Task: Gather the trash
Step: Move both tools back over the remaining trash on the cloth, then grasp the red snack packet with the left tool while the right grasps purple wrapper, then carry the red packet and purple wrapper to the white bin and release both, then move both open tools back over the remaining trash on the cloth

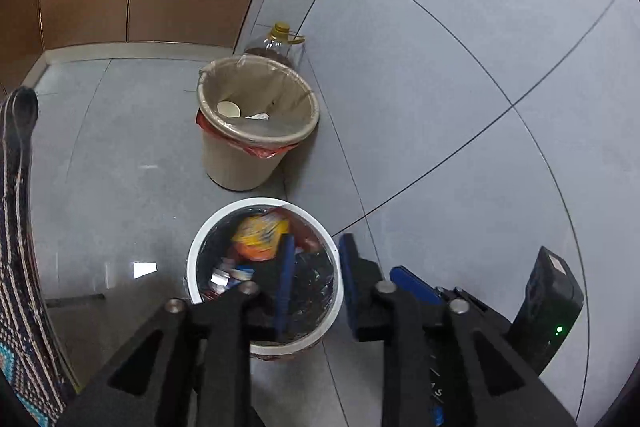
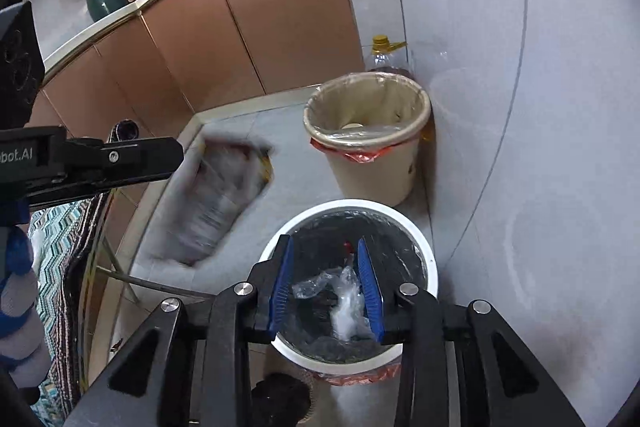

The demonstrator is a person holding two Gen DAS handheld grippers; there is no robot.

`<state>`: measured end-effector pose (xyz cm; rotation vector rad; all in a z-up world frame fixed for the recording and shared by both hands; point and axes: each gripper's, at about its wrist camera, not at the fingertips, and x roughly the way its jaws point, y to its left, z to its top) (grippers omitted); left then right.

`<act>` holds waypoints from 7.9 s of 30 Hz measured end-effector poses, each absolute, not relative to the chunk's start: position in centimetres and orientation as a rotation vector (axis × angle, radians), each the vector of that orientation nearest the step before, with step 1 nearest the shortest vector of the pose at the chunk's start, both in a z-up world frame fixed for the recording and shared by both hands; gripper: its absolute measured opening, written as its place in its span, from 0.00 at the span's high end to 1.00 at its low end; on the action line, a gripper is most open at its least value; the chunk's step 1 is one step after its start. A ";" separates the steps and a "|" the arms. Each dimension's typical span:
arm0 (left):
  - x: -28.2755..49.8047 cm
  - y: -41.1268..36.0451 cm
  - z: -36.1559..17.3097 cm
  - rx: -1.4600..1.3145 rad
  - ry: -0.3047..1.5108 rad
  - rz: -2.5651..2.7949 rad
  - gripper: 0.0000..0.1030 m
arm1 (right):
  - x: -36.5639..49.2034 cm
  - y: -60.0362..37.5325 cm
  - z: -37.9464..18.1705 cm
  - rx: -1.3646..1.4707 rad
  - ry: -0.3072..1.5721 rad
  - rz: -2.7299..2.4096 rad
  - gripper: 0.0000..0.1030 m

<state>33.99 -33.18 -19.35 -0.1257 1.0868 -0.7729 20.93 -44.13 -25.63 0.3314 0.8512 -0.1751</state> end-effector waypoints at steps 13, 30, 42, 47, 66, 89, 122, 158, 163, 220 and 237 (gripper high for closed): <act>29.6 -29.5 -13.9 -0.118 0.972 -0.789 0.77 | 16.3 -40.7 -19.2 0.300 0.750 -0.148 0.62; 17.4 -14.0 -2.9 -0.086 0.643 -0.616 0.64 | 7.3 -30.0 -4.4 0.175 0.482 -0.007 0.47; 10.6 -0.3 -0.5 -0.129 0.530 -0.453 0.64 | 3.1 -22.2 1.2 0.100 0.378 0.123 0.46; 8.7 6.0 -0.9 -0.139 0.499 -0.362 0.64 | 2.9 -19.7 1.6 0.087 0.374 0.165 0.46; 6.2 23.4 -10.4 -0.147 0.566 -0.096 0.64 | 6.8 -7.7 -2.7 0.046 0.545 0.386 0.46; 12.4 23.4 -20.3 -0.154 0.742 -0.186 0.64 | 15.8 3.1 -15.7 0.018 0.915 0.585 0.58; 11.3 24.1 -19.5 -0.194 0.703 -0.148 0.85 | 17.4 5.1 -17.4 -0.035 0.924 0.651 0.92; 2.5 13.4 -6.0 -0.113 0.479 -0.340 0.86 | 4.5 -8.3 -7.5 0.094 0.600 0.502 0.92; 2.1 8.7 -4.7 -0.091 0.488 -0.429 0.86 | 2.5 -12.5 -6.8 0.136 0.553 0.445 0.92; 34.1 -36.6 -25.5 0.022 1.136 -0.720 0.74 | 21.0 -45.2 -30.7 0.388 0.892 -0.151 0.75; 28.9 -33.8 -17.7 -0.008 0.992 -0.775 0.69 | 15.0 -41.0 -22.9 0.312 0.783 -0.158 0.53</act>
